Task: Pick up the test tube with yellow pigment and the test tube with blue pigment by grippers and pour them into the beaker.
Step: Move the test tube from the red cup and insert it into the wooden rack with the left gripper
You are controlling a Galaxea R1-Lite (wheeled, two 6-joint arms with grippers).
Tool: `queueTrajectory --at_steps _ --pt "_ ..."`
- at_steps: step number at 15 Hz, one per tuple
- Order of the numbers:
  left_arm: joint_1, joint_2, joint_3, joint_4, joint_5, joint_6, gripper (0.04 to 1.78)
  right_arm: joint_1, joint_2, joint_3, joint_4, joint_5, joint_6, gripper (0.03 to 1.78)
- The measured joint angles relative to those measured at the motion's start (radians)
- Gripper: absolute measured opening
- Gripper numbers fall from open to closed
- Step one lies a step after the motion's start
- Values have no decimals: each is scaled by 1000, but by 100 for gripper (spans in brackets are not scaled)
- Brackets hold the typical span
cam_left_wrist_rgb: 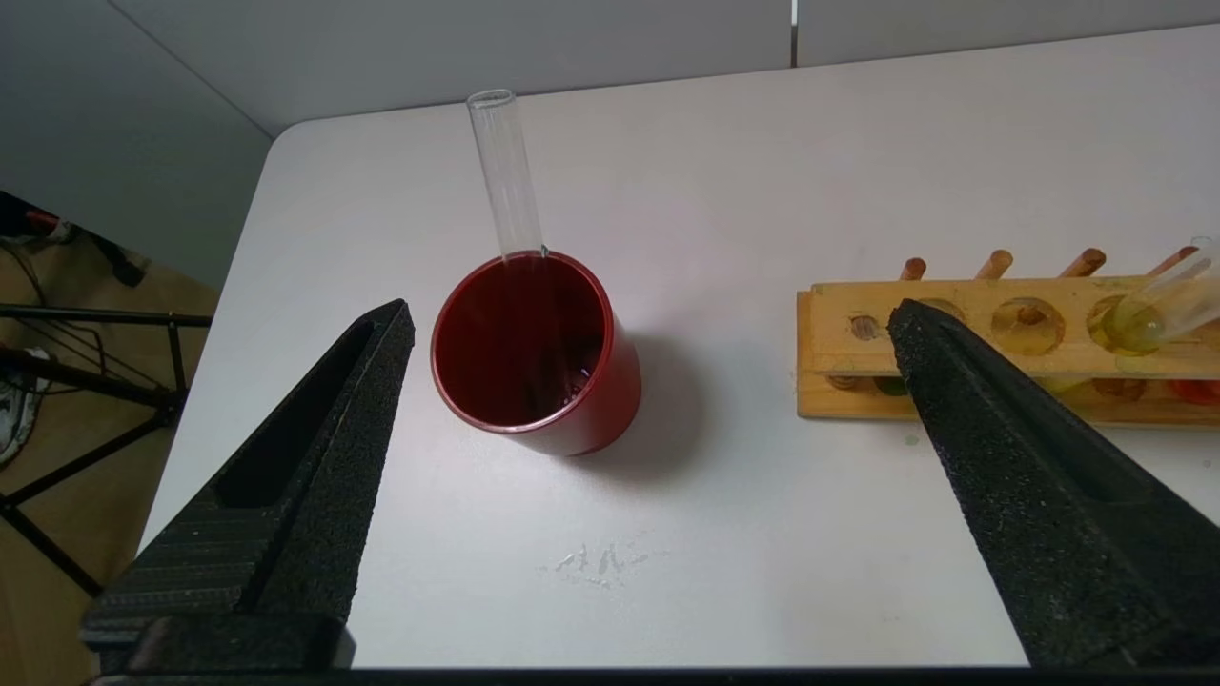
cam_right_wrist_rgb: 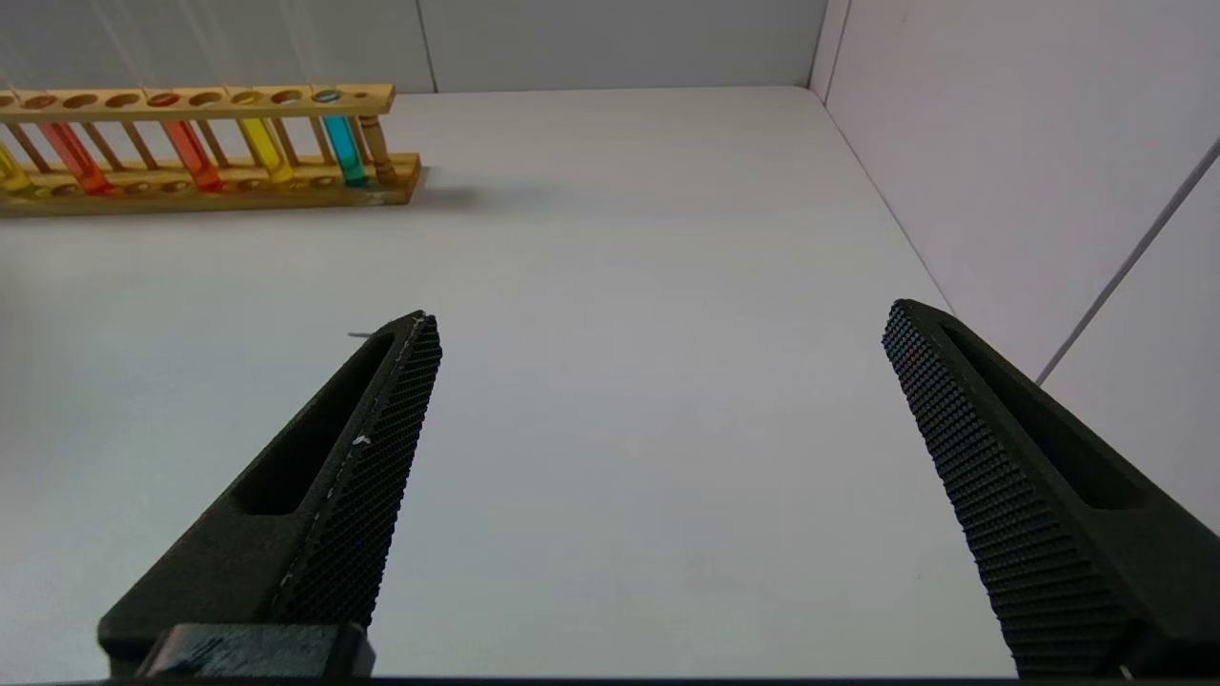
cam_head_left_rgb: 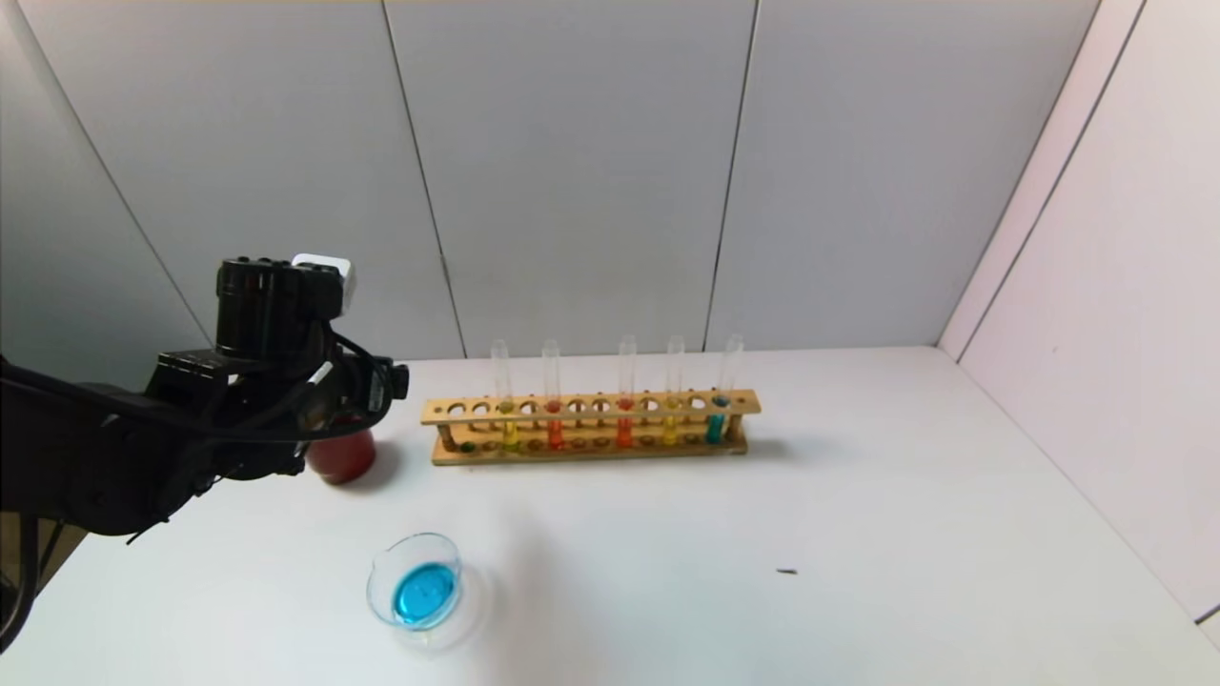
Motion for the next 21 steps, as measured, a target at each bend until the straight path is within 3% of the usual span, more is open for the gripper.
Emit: queueTrajectory --at_steps 9,21 --pt "-169 27 36 -39 60 -136 175 0 0 0 0 0 0 170" --pt "-223 214 -93 -148 71 -192 175 0 0 0 0 0 0 170"
